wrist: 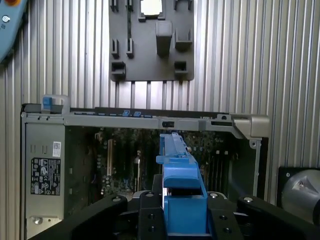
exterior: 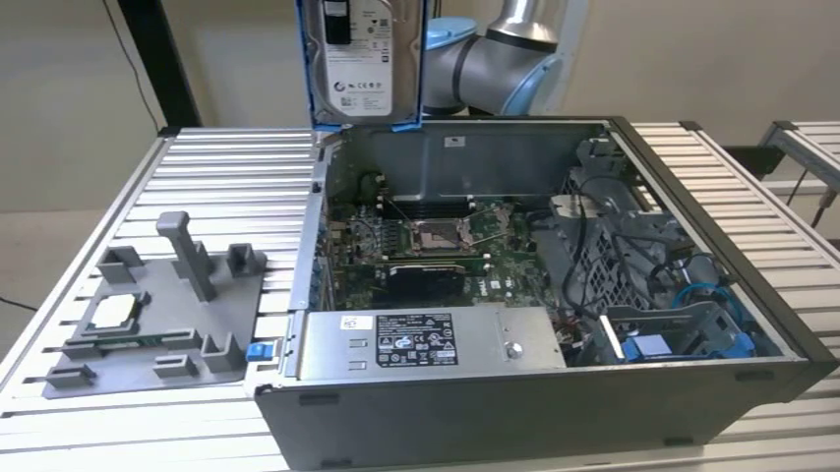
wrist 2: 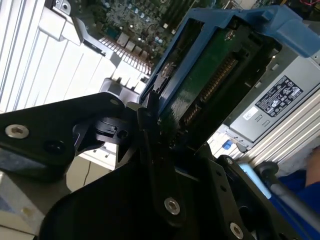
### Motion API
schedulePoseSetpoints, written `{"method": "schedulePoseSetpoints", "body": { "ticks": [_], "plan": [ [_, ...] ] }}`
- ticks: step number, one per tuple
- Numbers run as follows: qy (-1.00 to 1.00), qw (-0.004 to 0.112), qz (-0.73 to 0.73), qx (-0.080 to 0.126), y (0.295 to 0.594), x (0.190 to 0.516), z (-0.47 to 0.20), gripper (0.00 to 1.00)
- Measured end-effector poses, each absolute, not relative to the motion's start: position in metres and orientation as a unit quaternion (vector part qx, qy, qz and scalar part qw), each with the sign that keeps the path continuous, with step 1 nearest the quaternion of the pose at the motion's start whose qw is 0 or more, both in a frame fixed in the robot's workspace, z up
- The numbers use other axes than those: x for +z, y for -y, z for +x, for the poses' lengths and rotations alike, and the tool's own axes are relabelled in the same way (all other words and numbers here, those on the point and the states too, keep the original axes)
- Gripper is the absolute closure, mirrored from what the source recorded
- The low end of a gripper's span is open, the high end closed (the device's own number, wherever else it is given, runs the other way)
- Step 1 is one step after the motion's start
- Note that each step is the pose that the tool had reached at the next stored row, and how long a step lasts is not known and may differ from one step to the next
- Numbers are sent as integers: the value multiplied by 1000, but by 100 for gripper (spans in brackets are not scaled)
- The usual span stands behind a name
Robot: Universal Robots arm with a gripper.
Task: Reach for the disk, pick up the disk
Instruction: 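Pick up the disk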
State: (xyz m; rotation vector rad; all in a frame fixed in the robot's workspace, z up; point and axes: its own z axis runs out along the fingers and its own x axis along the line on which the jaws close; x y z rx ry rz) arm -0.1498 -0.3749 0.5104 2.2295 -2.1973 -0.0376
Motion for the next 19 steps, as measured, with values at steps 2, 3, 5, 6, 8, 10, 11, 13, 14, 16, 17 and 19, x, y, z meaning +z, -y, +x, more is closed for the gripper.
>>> {"method": "schedulePoseSetpoints", "body": {
  "ticks": [2,3,5,6,8,10,11,13,14,16,17,19],
  "plan": [
    [702,5,712,-12,375,510,-149,100],
    [702,6,712,-12,375,510,-149,100],
    [702,6,712,-12,375,510,-149,100],
    [702,6,712,-12,375,510,-149,100],
    [702,6,712,-12,375,510,-148,100],
    [702,6,712,-12,375,510,-147,100],
    [702,6,712,-12,375,510,-146,100],
    [702,5,712,-12,375,510,-143,100],
    [702,6,712,-12,375,510,-141,100],
    [702,6,712,-12,375,510,-138,100],
    [702,6,712,-12,375,510,-137,100],
    [702,6,712,-12,375,510,-135,100]
  ]
}}
